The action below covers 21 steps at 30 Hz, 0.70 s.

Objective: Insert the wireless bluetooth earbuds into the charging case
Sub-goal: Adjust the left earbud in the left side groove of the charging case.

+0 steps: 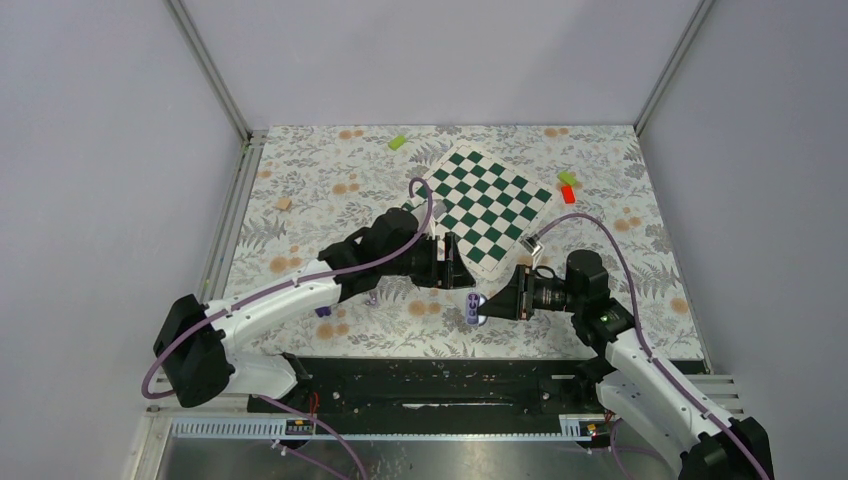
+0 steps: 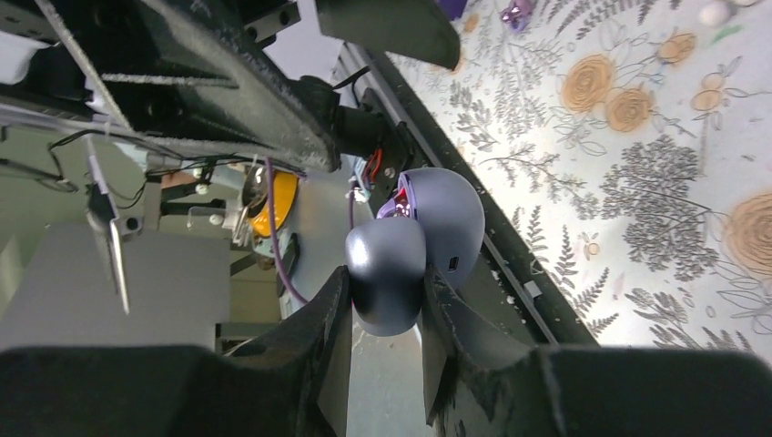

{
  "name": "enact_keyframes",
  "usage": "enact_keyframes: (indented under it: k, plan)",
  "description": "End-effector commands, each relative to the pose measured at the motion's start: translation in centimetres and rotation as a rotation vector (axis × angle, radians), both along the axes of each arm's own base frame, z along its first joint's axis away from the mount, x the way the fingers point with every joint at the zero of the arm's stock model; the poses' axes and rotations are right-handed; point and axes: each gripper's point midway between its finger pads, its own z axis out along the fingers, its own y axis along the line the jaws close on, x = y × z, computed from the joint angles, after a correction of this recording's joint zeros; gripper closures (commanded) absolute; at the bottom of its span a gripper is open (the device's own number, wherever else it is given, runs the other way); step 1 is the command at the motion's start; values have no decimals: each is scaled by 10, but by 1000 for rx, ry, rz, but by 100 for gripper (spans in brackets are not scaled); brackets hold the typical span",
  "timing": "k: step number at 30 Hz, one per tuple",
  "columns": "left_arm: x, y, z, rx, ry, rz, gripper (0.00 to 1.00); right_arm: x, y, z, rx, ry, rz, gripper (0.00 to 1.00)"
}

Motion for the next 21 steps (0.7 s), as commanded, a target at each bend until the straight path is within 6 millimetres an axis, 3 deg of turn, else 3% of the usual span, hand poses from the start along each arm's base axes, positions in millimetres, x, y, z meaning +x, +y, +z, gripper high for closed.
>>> enact_keyframes:
  k: [1, 7, 21]
  plan:
    - [10, -4, 11, -39, -37, 27, 30, -9, 8, 28, 123, -81, 95, 100]
    - [13, -3, 7, -26, -26, 32, 30, -9, 8, 26, 124, -82, 98, 100]
    - [23, 5, -5, 15, 7, 137, 32, 6, 3, -1, -7, -26, -1, 100]
